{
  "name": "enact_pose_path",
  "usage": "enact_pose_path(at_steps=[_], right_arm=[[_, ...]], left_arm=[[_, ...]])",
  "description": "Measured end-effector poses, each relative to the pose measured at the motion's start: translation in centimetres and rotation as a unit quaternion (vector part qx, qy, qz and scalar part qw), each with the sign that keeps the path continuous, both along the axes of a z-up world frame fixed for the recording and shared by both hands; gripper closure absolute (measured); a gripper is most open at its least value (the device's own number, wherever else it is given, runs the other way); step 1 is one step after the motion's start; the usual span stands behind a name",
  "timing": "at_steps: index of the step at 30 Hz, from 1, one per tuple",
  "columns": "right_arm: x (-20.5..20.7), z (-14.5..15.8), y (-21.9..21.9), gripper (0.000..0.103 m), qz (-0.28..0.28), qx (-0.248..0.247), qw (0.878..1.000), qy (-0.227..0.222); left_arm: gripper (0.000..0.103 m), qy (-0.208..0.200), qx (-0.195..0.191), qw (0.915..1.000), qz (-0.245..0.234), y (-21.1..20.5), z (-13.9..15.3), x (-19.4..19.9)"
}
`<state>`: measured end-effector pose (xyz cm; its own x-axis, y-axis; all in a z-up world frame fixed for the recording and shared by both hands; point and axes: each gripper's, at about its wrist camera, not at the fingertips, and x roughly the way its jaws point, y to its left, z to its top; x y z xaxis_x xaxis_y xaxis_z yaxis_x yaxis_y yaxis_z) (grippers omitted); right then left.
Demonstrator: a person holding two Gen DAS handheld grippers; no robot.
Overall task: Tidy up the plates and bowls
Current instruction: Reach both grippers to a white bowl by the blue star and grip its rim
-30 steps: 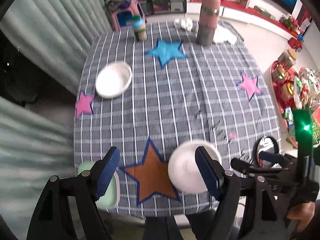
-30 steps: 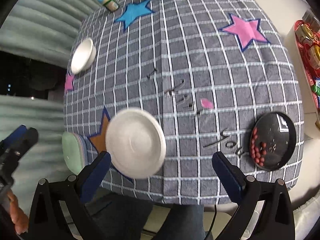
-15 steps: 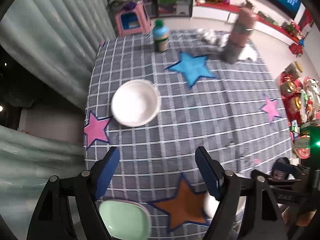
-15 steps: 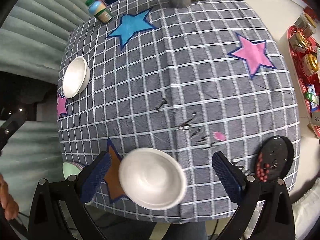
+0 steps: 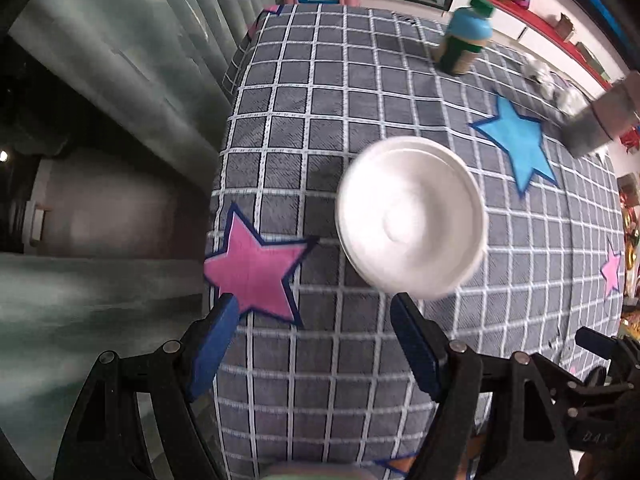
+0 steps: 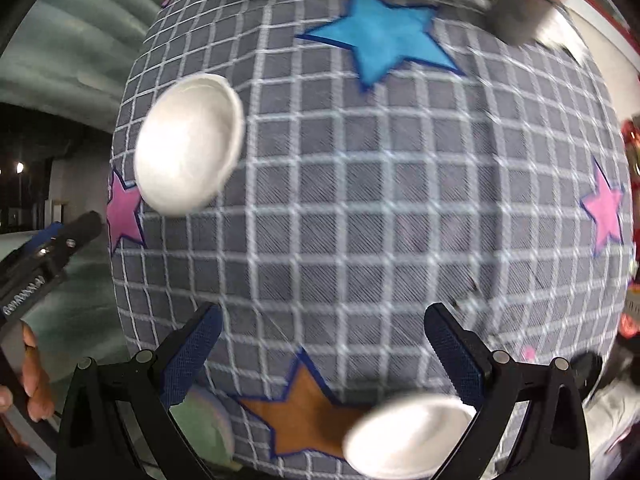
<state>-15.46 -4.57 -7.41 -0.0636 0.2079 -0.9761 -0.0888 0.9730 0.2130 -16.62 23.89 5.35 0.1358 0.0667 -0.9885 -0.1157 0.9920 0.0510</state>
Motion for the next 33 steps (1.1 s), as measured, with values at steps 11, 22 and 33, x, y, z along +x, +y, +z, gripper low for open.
enact_pose_path(at_steps=[11,22,33], right_arm=[[6.0,-4.2,2.7,0.001,-0.025,-0.011,1.000,0.009],[8.0,-7.1,3.7,0.036,-0.036,0.005,0.999,0.009],[7.0,-7.9,7.0,0.084,-0.017,0.043,0.999,0.021]], left_arm=[[0.022,0.007,0.007,0.9990,-0.043,0.1,-4.5,5.9],[0.041,0.042,-0.049,0.9949,-0.077,-0.9,-8.3,9.2],[0.066,0.058,-0.056,0.9892,-0.122,-6.3,-8.9,7.4]])
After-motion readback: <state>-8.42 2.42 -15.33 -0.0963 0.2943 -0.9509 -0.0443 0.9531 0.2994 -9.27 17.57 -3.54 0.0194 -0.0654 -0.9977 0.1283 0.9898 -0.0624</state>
